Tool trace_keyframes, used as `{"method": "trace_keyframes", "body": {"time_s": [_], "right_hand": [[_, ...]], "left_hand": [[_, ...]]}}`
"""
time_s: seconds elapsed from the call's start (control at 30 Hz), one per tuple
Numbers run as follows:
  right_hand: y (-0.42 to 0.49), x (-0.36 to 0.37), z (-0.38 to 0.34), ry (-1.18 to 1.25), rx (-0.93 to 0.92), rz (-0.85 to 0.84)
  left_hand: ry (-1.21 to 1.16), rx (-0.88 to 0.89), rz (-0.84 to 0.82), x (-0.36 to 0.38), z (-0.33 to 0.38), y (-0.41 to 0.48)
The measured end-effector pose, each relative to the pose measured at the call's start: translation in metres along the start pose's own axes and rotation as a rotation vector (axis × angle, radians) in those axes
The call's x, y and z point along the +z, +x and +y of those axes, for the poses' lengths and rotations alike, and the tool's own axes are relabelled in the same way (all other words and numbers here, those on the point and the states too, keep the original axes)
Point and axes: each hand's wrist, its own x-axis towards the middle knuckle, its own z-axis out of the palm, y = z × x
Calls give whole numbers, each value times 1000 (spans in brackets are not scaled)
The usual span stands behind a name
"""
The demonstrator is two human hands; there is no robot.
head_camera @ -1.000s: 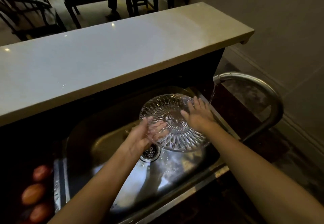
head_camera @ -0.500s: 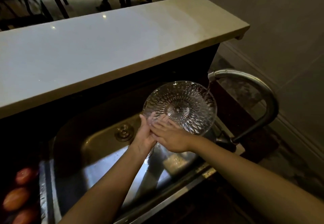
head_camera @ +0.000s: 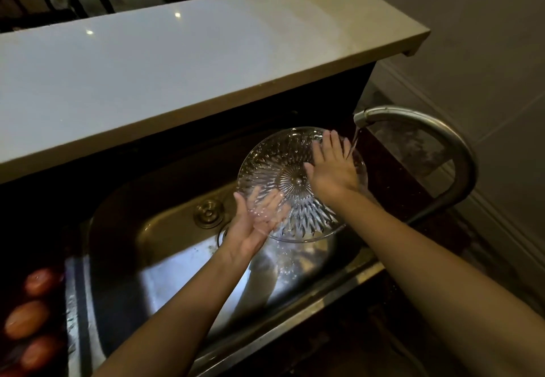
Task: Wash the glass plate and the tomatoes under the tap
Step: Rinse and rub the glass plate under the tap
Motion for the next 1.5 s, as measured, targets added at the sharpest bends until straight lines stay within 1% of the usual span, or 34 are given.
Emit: {"method": "trace_keyframes", "body": {"time_s": [0.03, 0.1, 0.17, 0.23, 0.33, 0.37, 0.43, 0.5, 0.53, 0.57, 0.63, 0.7, 0.73, 0.8, 0.9, 0.97, 1.0, 1.03, 1.1, 1.13, 1.17, 1.2, 1.23, 1.27, 1.33, 1.37, 1.4, 1.43, 1.5], "right_hand": [[4, 0, -9, 31, -48, 8], [7, -2, -28, 98, -167, 25], [2, -2, -45, 105, -244, 25], [-8, 0, -57, 71, -369, 0], [-35, 7, -55, 137, -593, -95], [-43, 10, -49, 144, -633, -117], [-55, 15, -30, 106, -651, -138], [-61, 17, -9, 96, -590, -151], [-60, 17, 2, 98, -532, -162], [-59, 15, 12, 96, -458, -164], [-51, 12, 30, 87, -277, -116], [-42, 8, 43, 164, -94, -40], [-38, 6, 45, 284, -12, 6], [-31, 2, 45, 670, 138, 73], [-25, -6, 44, 1297, 314, 73], [-26, -12, 40, 1735, 401, 45], [-28, -14, 36, 1862, 437, 48], [-29, -14, 33, 1906, 485, 69], [-29, -12, 29, 1943, 602, 119], [-30, -11, 28, 1964, 653, 134], [-30, -11, 29, 1984, 683, 147], [-30, -13, 30, 1994, 697, 150], [-31, -14, 32, 1992, 696, 147], [-32, -16, 33, 1984, 688, 148], [-32, -18, 35, 1987, 695, 154], [-32, -18, 35, 1985, 711, 152], [-32, -19, 35, 1979, 730, 137], [-31, -20, 35, 1978, 754, 116], [-29, -22, 34, 2008, 822, 86]], "left_hand": [[17, 0, -4, 2, 1, 0], [131, -13, -23, 8, 1, 1], [210, -12, -45, 14, -2, 2], [185, 2, -48, 17, -4, 5], [117, 36, -17, 21, 3, 11], [130, 60, -8, 21, 7, 13], [144, 102, -1, 22, 15, 17], [142, 107, -2, 19, 19, 19], [134, 102, 1, 16, 20, 19], [120, 100, 13, 13, 20, 19], [103, 100, 13, 5, 21, 16], [144, 85, -17, -2, 19, 15], [165, 74, -26, -3, 17, 14], [169, 51, -33, -4, 12, 11], [212, 64, -45, -5, 11, 13], [292, 79, 33, -3, 12, 17], [395, 113, 107, -2, 12, 19], [568, 175, 199, 1, 12, 23], [1082, 387, 366, 5, 12, 30], [1370, 509, 373, 7, 10, 32], [1637, 615, 331, 8, 8, 32], [1863, 694, 248, 9, 6, 30], [2039, 741, 123, 8, 4, 27], [2144, 758, -44, 7, 2, 22], [2215, 731, -428, 3, -5, 10], [2257, 735, -574, 0, -7, 5], [2314, 768, -664, -1, -8, 0], [2352, 817, -692, 0, -6, -3], [2313, 912, -655, 4, 0, -8]]}}
